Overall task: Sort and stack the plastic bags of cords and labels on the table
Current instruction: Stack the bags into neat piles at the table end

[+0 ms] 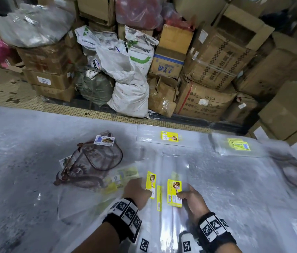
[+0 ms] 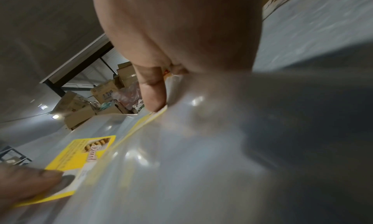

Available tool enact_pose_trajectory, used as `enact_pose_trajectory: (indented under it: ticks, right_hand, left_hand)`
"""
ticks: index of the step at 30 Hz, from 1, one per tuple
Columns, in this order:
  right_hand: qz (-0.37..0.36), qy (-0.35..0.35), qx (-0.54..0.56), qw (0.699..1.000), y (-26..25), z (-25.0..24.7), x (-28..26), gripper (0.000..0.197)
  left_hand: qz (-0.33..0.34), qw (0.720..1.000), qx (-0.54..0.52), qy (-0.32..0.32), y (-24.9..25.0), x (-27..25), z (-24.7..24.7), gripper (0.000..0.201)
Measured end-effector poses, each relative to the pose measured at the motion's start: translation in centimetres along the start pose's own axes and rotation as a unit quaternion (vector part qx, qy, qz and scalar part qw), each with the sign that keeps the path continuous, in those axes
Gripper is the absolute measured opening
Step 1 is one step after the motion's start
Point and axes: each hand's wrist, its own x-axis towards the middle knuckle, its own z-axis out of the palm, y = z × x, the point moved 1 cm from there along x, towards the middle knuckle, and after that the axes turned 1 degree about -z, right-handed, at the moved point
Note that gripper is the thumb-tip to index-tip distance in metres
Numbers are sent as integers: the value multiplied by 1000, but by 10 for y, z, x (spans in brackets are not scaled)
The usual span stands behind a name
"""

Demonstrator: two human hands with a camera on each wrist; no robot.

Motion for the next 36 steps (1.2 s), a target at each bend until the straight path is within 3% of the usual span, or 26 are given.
enact_pose_trajectory:
  ticks: [4, 7, 10, 14, 22, 28, 33, 36]
  right_hand:
    - [8, -5, 10, 1000, 1, -4, 0, 36]
    - [7, -14, 16, 1000, 2, -6, 0, 38]
    - [10, -4, 18, 1000, 4, -7, 5, 41]
    - [12, -4, 25, 1000, 6, -9, 11, 41]
    - [-2, -33, 8, 999, 4, -15, 22, 41]
    - [-38, 2, -102, 994, -10, -27, 31, 33]
    - [-65, -71, -55, 994, -27, -5, 23, 40]
    - [-79, -76, -110, 988, -24, 14, 29, 40]
  left_hand:
    - [4, 1000, -11, -4, 13, -6, 8, 28]
    - [20, 998, -21, -58, 24, -11, 12, 22]
    - [22, 994, -63, -85, 30, -11, 14, 39]
    - [-33, 992, -107, -61, 26, -8, 12, 23]
    - [-48, 995, -89, 12, 21, -9, 5, 29]
    - [-54, 990, -117, 57, 5, -6, -25, 25]
    - [-56, 983, -152, 89, -3, -12, -31, 24]
    - [-64, 970, -206, 114, 0, -16, -34, 26]
